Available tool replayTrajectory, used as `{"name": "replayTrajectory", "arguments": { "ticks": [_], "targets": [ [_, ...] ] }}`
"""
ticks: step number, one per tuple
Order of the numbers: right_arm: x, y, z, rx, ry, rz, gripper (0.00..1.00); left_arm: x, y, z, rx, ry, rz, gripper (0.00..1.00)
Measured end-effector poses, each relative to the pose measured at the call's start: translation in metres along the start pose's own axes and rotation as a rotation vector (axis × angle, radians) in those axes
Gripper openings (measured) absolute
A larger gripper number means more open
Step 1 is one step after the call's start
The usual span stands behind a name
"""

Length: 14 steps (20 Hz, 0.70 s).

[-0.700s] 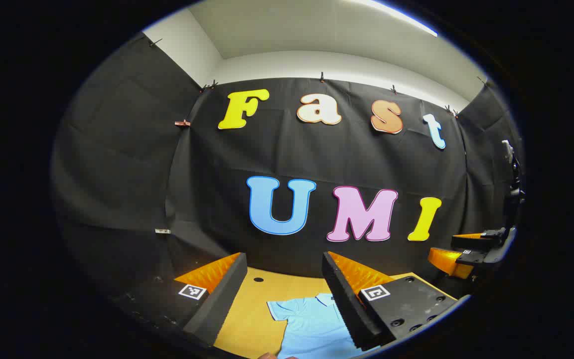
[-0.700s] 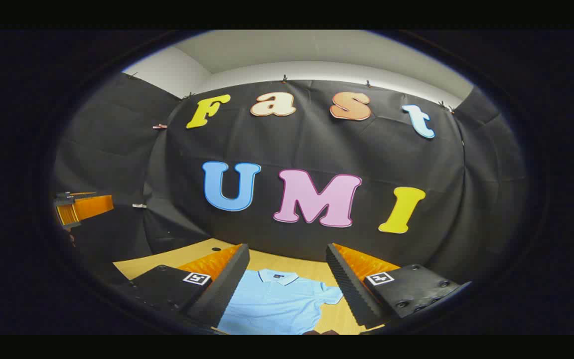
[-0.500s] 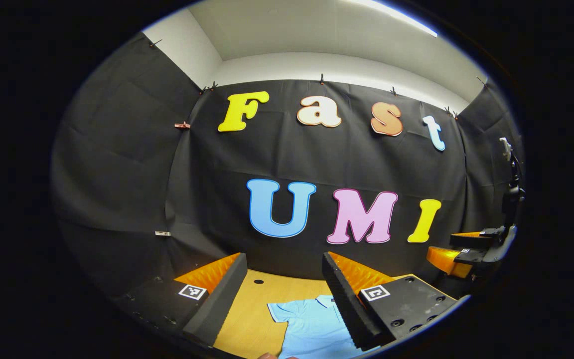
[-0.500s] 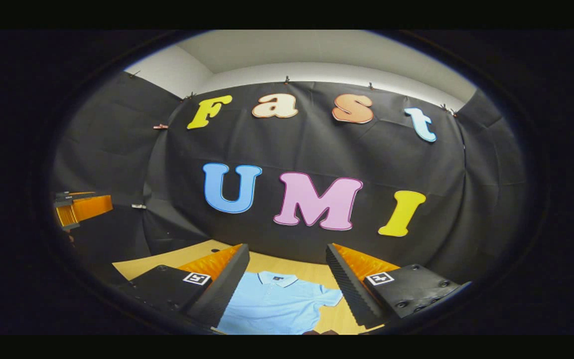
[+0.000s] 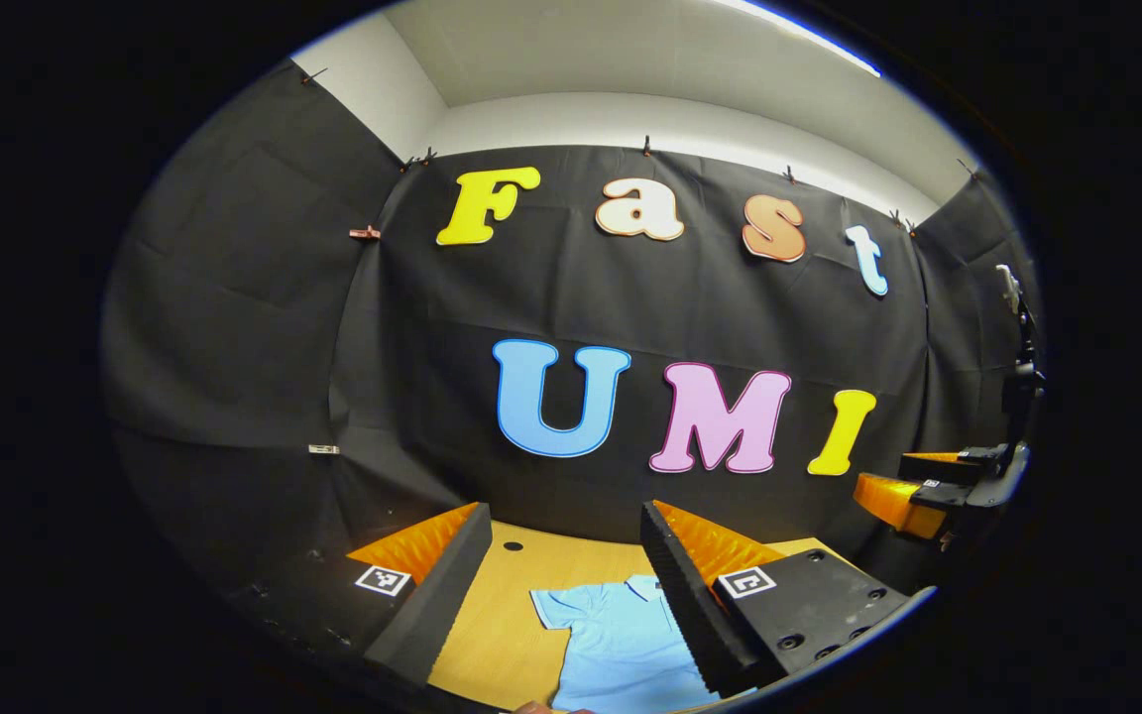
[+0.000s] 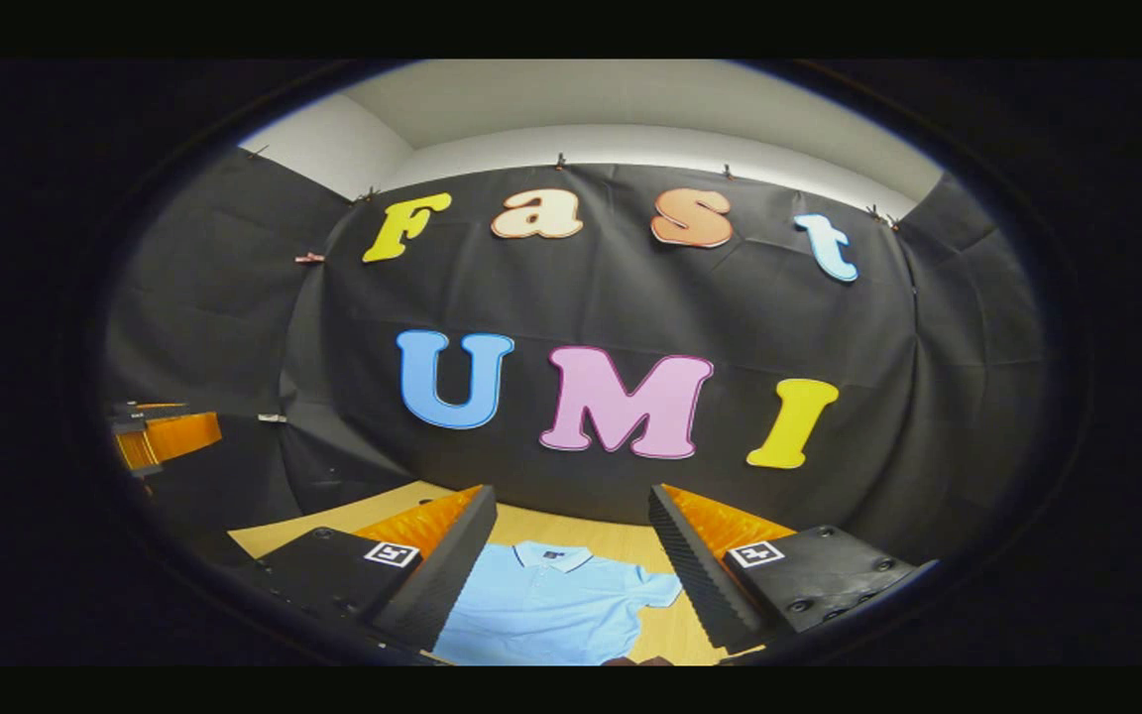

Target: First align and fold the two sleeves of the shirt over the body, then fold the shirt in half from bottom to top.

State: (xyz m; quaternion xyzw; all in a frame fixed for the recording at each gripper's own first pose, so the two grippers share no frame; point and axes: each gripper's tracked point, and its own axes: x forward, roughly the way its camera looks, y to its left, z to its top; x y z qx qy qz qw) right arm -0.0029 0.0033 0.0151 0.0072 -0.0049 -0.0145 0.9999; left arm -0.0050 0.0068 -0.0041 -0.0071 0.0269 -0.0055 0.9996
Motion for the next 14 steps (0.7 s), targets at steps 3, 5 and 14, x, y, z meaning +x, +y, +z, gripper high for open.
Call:
{"name": "replayTrajectory", "arguments": {
  "ticks": [3,5,14],
  "targets": [
    [-0.002,0.006,0.001,0.004,-0.004,0.003,0.97,-0.003,0.003,0.000,0.011,-0.003,0.004,0.97],
    [-0.005,0.009,0.002,-0.001,-0.009,0.009,0.97,-0.004,0.004,0.001,0.015,0.001,0.004,0.97],
    [-0.001,0.010,0.006,-0.005,-0.016,0.001,0.97,-0.004,0.003,0.006,0.019,-0.006,-0.005,0.96]
  ]
}}
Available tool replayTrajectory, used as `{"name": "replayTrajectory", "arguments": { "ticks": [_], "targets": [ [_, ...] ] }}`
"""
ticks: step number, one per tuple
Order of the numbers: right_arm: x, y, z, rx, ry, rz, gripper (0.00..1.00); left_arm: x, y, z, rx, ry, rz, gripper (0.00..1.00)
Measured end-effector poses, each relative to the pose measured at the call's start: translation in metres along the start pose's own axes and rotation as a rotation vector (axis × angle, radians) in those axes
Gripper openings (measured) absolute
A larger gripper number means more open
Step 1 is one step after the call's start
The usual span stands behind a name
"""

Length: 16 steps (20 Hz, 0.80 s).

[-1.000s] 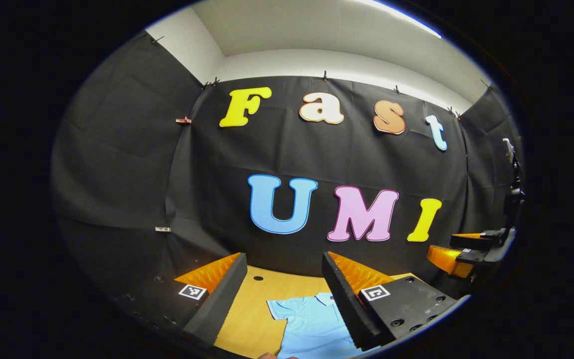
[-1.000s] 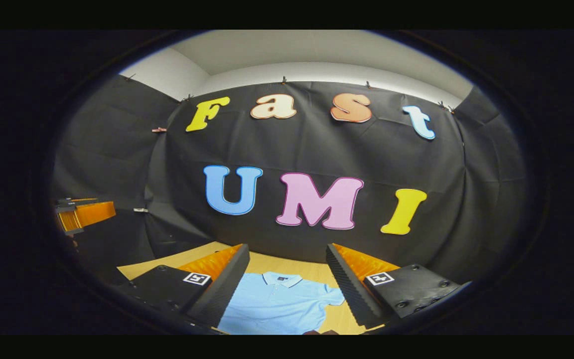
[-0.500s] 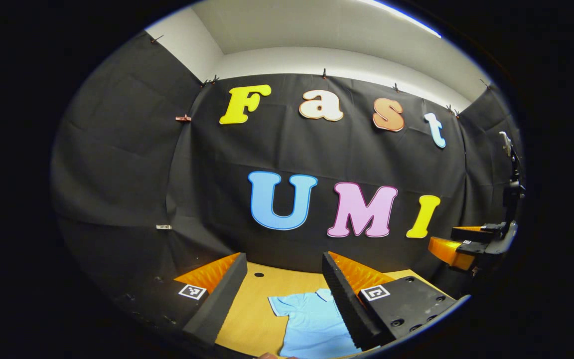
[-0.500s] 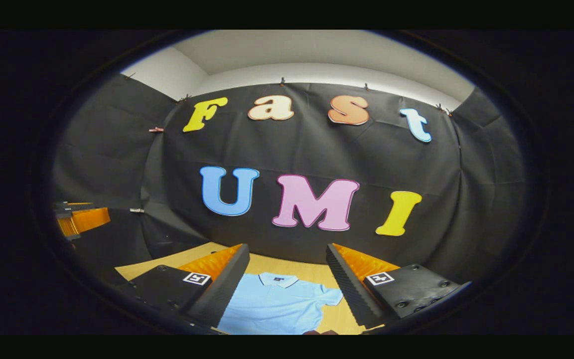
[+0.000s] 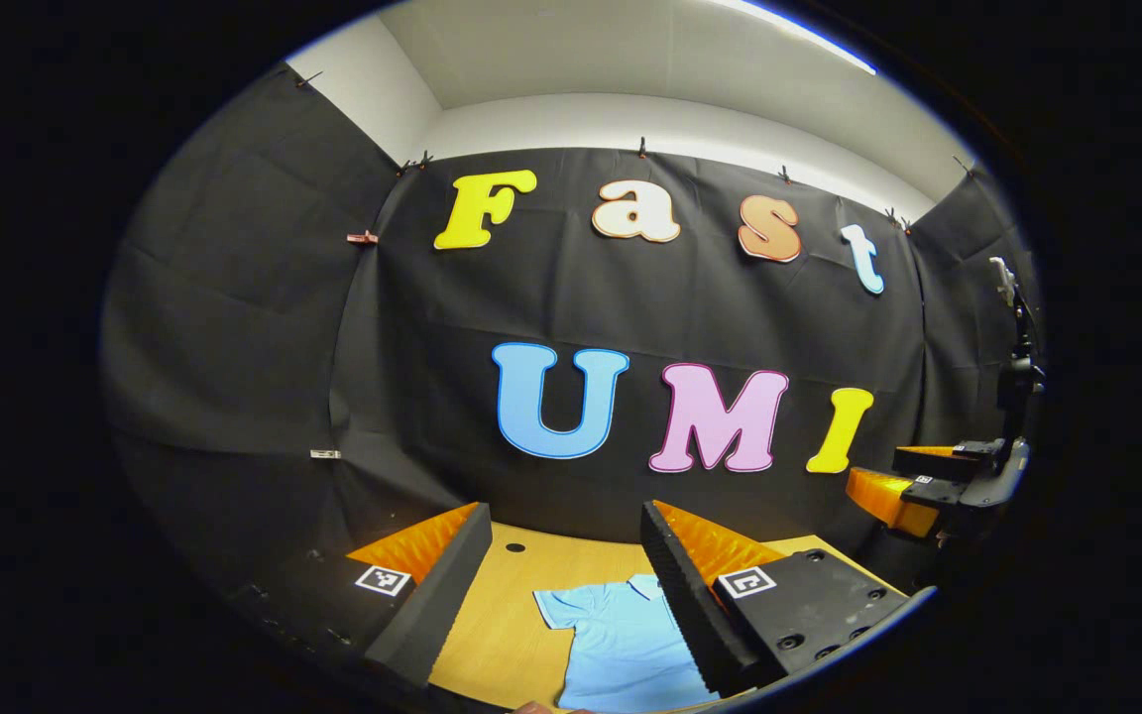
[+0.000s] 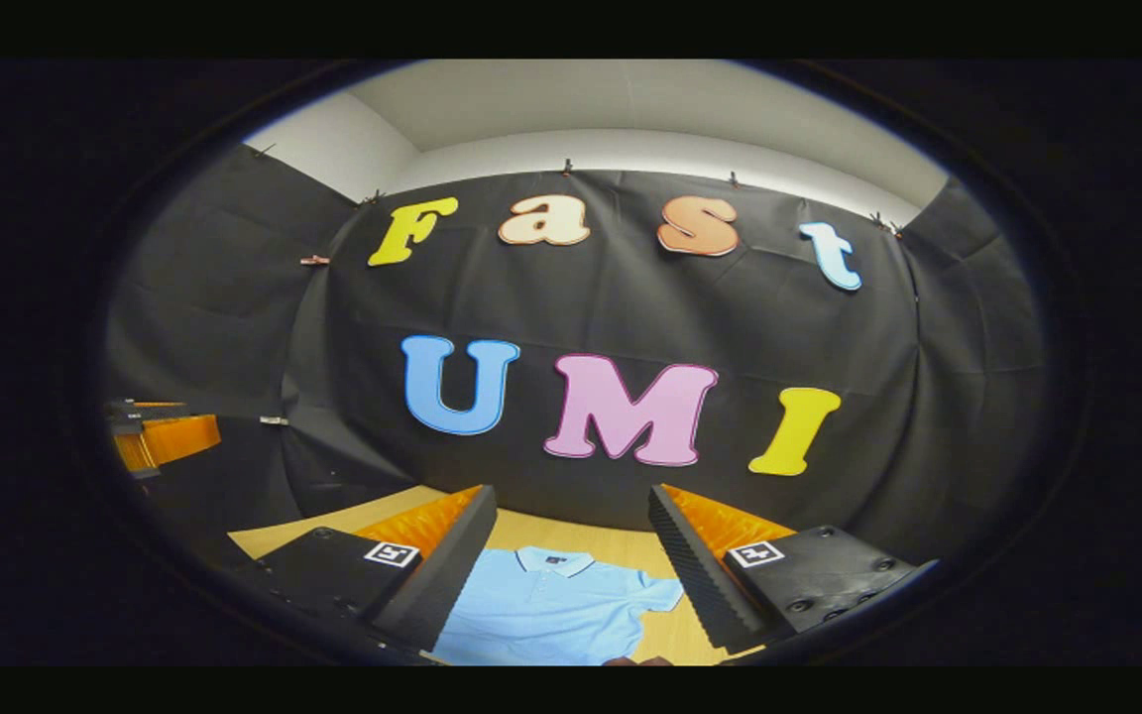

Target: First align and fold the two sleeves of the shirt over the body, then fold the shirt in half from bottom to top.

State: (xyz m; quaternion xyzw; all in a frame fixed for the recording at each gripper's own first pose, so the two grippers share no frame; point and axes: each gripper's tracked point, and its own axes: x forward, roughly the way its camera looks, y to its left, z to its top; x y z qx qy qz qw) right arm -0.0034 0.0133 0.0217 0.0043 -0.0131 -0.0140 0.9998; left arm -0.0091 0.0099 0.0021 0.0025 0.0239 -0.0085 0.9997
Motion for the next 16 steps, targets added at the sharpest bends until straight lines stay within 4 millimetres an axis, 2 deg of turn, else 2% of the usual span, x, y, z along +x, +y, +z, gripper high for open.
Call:
{"name": "replayTrajectory", "arguments": {
  "ticks": [6,13,16],
  "targets": [
    [0.004,0.004,-0.002,-0.002,0.007,-0.003,0.97,-0.001,0.005,0.004,0.007,-0.005,0.001,0.97],
    [0.002,0.021,0.007,-0.018,-0.009,0.027,0.97,-0.008,0.014,0.005,0.005,-0.006,0.017,0.97],
    [-0.001,0.022,0.011,-0.008,-0.016,0.026,0.97,-0.013,0.017,0.008,0.004,-0.009,0.018,0.96]
  ]
}}
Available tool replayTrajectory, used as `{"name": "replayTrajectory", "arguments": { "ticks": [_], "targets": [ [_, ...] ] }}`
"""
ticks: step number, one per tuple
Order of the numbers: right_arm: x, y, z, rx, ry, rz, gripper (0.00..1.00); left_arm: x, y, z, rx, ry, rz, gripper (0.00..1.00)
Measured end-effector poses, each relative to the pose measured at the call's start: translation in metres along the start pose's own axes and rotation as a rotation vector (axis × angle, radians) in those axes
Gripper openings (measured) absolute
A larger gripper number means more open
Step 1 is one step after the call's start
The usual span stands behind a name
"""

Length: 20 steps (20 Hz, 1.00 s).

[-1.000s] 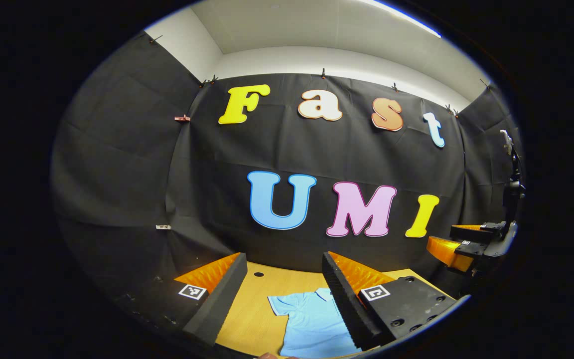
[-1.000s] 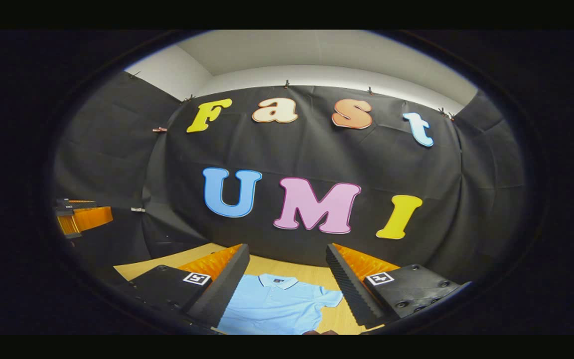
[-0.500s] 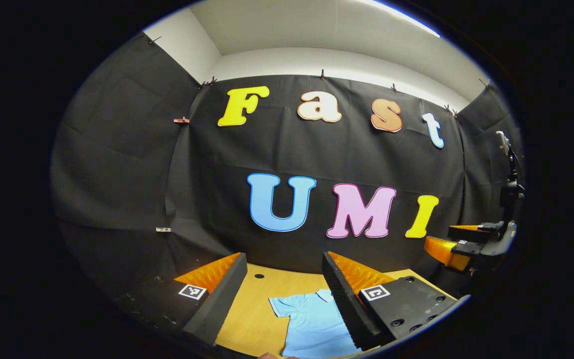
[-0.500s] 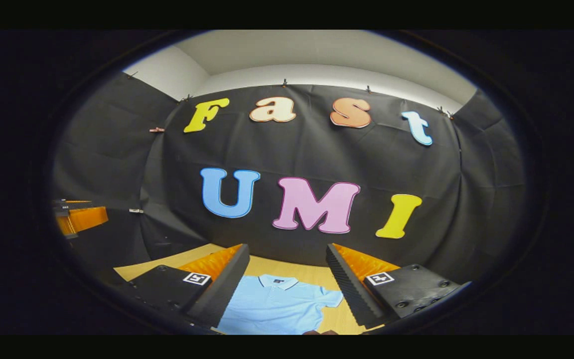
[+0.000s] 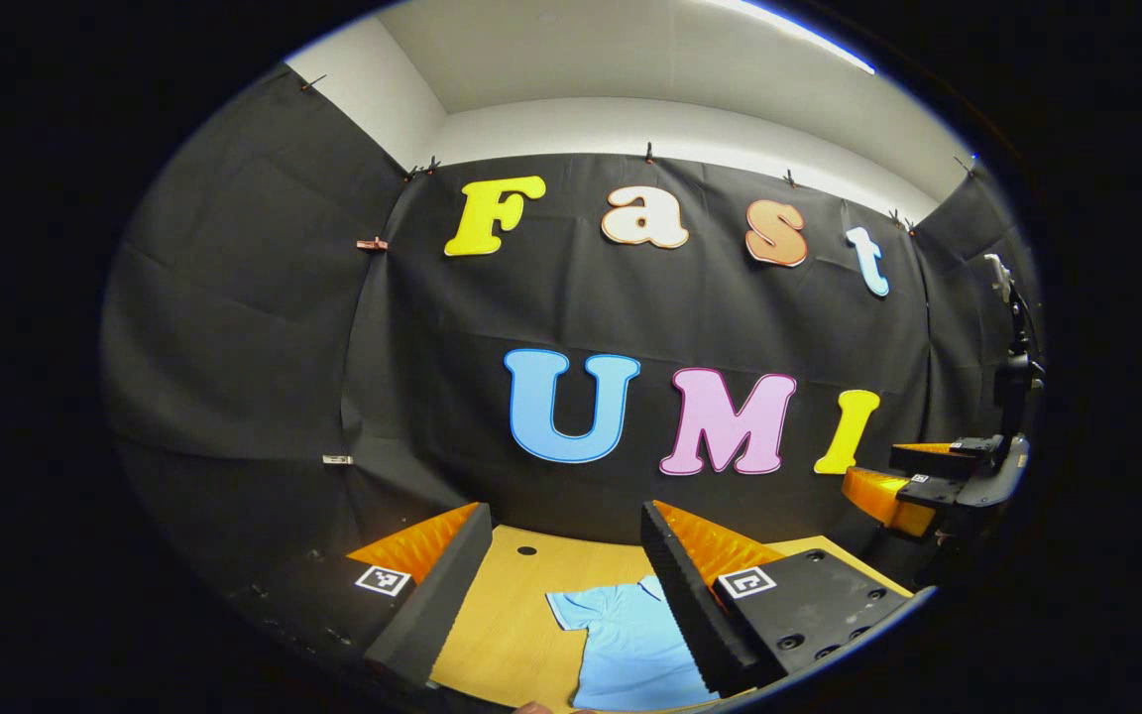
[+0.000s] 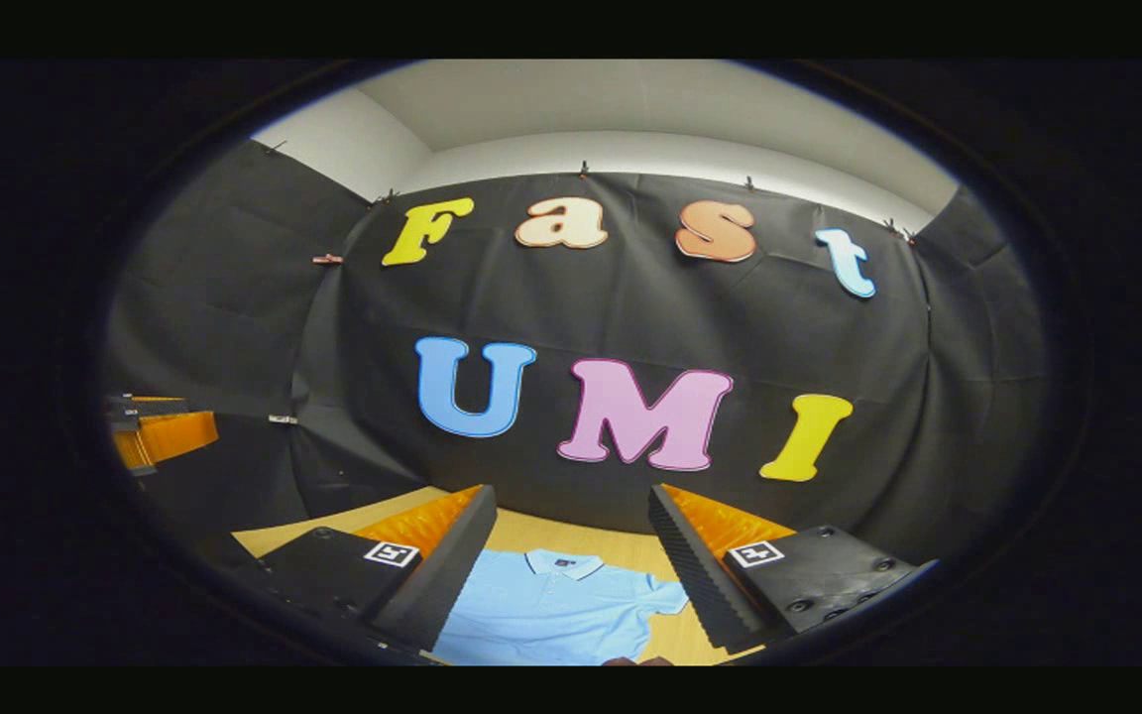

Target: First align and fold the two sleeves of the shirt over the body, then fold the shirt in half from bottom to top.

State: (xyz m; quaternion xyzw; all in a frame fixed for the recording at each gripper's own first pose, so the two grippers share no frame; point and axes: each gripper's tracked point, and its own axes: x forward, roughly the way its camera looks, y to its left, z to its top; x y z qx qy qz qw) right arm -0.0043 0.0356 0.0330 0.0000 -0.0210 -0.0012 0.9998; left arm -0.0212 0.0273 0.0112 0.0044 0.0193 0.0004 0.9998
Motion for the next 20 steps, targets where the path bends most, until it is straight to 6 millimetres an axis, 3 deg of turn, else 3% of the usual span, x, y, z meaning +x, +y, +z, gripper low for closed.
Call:
{"name": "replayTrajectory", "arguments": {
  "ticks": [6,12,20],
  "targets": [
    [0.000,-0.001,-0.002,0.011,0.013,-0.005,0.97,-0.002,-0.001,-0.007,-0.027,0.029,-0.022,0.96],
    [0.007,-0.027,-0.017,0.005,0.039,-0.049,0.97,0.000,0.001,-0.013,-0.024,0.037,-0.028,0.97],
    [0.037,-0.042,-0.044,-0.033,0.068,-0.040,0.97,0.013,-0.005,-0.018,-0.010,0.033,-0.018,0.97]
  ]
}}
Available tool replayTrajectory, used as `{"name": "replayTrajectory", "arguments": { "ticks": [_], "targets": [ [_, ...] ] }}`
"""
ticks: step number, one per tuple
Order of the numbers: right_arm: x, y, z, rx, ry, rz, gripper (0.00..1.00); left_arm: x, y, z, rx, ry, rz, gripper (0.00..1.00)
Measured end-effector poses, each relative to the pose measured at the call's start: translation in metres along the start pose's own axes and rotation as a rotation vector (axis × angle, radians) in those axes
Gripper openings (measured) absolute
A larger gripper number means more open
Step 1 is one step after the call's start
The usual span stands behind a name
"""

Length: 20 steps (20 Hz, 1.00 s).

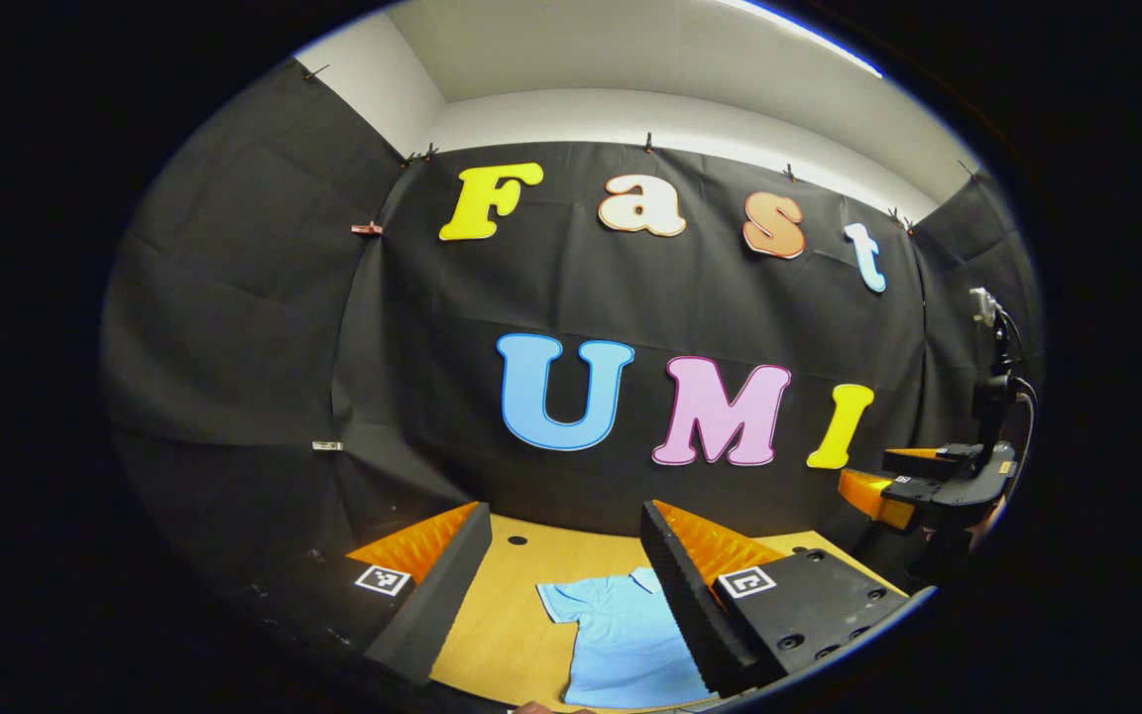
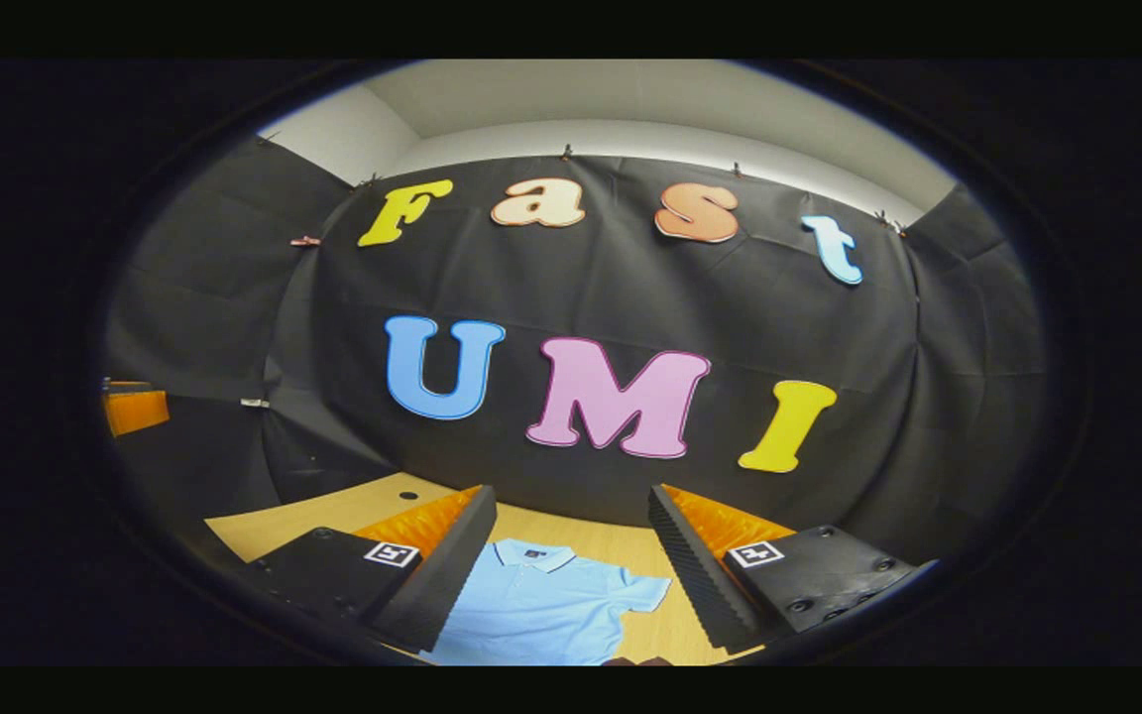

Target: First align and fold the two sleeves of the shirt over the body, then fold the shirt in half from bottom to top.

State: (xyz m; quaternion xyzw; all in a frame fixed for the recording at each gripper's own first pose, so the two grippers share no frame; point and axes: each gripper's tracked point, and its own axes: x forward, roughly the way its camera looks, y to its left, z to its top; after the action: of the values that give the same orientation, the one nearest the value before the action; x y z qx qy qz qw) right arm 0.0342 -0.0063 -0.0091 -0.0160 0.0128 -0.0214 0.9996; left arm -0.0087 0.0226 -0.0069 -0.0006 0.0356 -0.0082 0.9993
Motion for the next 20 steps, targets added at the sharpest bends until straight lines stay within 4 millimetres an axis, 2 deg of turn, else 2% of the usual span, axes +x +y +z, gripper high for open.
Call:
{"name": "replayTrajectory", "arguments": {
  "ticks": [5,7,9,12,14,16,17,20],
  "targets": [
    [0.041,-0.005,-0.031,-0.004,0.033,0.047,0.97,0.026,-0.006,-0.010,-0.022,0.008,0.008,0.97],
    [0.061,-0.016,-0.046,0.017,0.042,0.062,0.97,0.037,-0.008,-0.016,-0.008,0.005,0.005,0.97],
    [0.083,-0.034,-0.075,0.057,0.089,0.061,0.97,0.052,-0.009,-0.022,0.014,-0.001,0.003,0.97],
    [0.112,-0.082,-0.135,0.094,0.214,0.012,0.97,0.080,-0.027,-0.033,0.021,0.012,-0.043,0.97],
    [0.130,-0.116,-0.188,0.137,0.326,-0.016,0.97,0.105,-0.040,-0.042,0.015,0.021,-0.074,0.97],
    [0.148,-0.140,-0.242,0.178,0.436,-0.030,0.97,0.127,-0.053,-0.045,0.013,0.022,-0.097,0.97],
    [0.150,-0.148,-0.266,0.209,0.501,-0.034,0.97,0.138,-0.060,-0.048,0.017,0.026,-0.109,0.97],
    [0.176,-0.170,-0.340,0.304,0.656,-0.057,0.98,0.171,-0.076,-0.065,0.053,0.075,-0.122,0.97]
  ]
}}
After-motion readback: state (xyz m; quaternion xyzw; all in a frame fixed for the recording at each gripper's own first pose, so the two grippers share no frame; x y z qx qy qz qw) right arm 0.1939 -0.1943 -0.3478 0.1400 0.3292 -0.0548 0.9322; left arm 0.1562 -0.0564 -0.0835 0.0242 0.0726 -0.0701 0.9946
